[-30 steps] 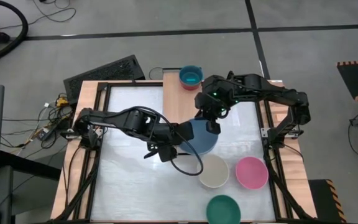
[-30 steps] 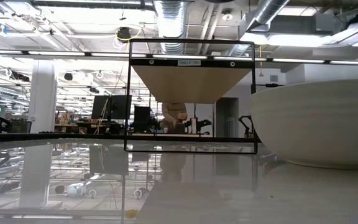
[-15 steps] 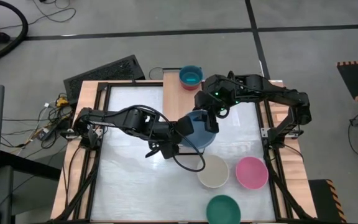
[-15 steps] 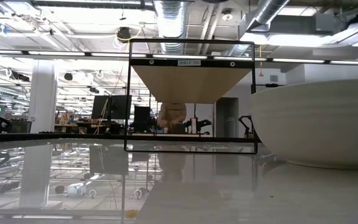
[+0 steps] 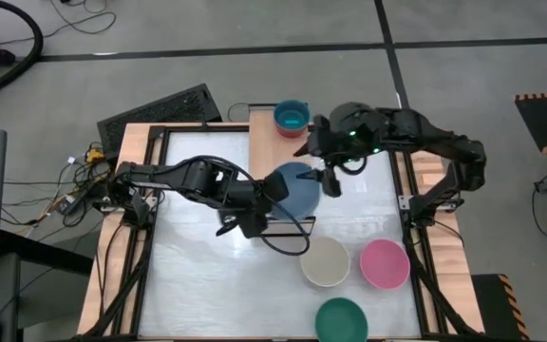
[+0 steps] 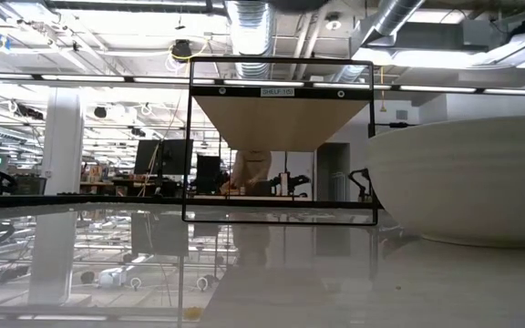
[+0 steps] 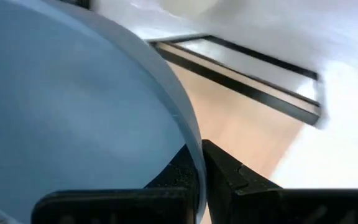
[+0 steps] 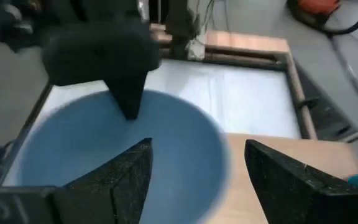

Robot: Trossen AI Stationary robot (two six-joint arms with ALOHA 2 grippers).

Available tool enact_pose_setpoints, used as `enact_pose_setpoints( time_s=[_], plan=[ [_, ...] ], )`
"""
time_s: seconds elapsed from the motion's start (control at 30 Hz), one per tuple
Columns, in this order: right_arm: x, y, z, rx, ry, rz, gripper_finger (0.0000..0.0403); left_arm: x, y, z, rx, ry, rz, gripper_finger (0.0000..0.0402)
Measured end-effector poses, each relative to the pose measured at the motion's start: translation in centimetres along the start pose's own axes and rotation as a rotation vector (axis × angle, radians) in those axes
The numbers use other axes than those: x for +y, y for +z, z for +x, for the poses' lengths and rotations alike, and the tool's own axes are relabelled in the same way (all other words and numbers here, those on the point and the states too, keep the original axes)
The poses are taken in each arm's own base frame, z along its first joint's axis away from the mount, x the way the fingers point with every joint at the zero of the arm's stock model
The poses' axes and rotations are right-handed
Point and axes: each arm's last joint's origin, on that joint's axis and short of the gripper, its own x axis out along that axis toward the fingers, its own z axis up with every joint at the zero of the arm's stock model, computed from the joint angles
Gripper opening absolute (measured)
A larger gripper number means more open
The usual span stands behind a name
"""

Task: Place and stack bowls onto a shelf
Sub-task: Put the dark blue bowl on the shelf

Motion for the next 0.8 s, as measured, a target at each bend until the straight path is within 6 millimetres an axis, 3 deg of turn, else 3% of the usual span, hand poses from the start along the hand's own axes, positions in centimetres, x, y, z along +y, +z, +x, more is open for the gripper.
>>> enact_pose_setpoints(
  time_s=[0.2,0.33,0.67,0.8],
  plan=[
    [-0.4,0.6,-2.5,-0.104,-0.055,-0.013,0.0281,0.5,-0.4,0.2,-0.013,0.016,-0.054,0.0],
    [-0.4,0.2,-4.2,-0.107,-0.097,0.007,0.0281,0.7,-1.9,0.6,0.023,-0.014,-0.121,0.0],
    [-0.1,-1.2,-8.3,-0.092,-0.136,0.147,0.0281,2.6,-8.7,1.2,0.016,-0.029,-0.397,0.0],
    [0.0,-1.5,-9.2,-0.095,-0.135,0.177,0.0281,2.2,-10.5,3.1,0.013,-0.071,-0.461,0.0]
  ],
)
